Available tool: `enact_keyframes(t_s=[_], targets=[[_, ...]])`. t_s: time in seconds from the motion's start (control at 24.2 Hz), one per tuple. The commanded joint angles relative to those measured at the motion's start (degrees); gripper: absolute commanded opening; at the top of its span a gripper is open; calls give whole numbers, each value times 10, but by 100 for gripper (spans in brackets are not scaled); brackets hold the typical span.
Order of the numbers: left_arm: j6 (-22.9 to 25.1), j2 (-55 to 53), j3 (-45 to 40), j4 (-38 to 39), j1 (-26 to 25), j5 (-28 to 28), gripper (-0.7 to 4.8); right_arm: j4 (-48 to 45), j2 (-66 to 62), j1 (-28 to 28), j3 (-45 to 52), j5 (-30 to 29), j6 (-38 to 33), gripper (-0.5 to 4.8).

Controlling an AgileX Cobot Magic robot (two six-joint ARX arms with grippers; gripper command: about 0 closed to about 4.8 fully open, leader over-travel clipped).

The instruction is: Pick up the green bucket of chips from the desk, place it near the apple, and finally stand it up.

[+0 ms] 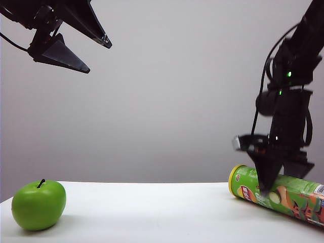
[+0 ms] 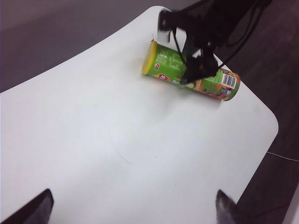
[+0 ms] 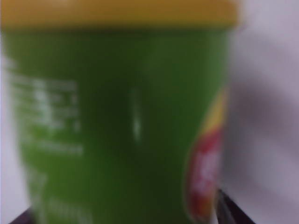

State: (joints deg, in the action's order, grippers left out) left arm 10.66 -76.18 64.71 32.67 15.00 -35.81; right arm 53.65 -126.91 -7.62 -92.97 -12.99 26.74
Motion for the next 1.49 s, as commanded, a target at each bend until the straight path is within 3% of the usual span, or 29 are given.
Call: enact_keyframes(t_s=[0.04,0.37,0.41,0.58,0.87,0.95,1.11,1.24,1.49], targets=[[-1,1,2,-6,0,-4,479,-4,-5,-16,-2,10,2,479],[-2,1,2,1,0,-4,479,-66,-11,-32,-2,20,-19,474],[-2,1,2,2,0,-4,479,-69,-11,-32,-2,20,-19,456],[-1,1,2,11,0,-4,479,-77,-11,-32,-2,33,-28,303],[-1,1,2,11,0,-4,479,-89,-10,-31,-9,23,-56,286],[-2,1,2,10,0,-3,479,-104,-10,-31,-42,-60,-95,286],[-2,2,2,5,0,2,479,-132,-10,-31,-99,-155,-165,286],[-12,7,2,4,-1,49,479,-138,-10,-35,-162,-244,-212,285],[-11,73,0,0,-19,88,479,-205,20,-89,-191,-359,-205,282]])
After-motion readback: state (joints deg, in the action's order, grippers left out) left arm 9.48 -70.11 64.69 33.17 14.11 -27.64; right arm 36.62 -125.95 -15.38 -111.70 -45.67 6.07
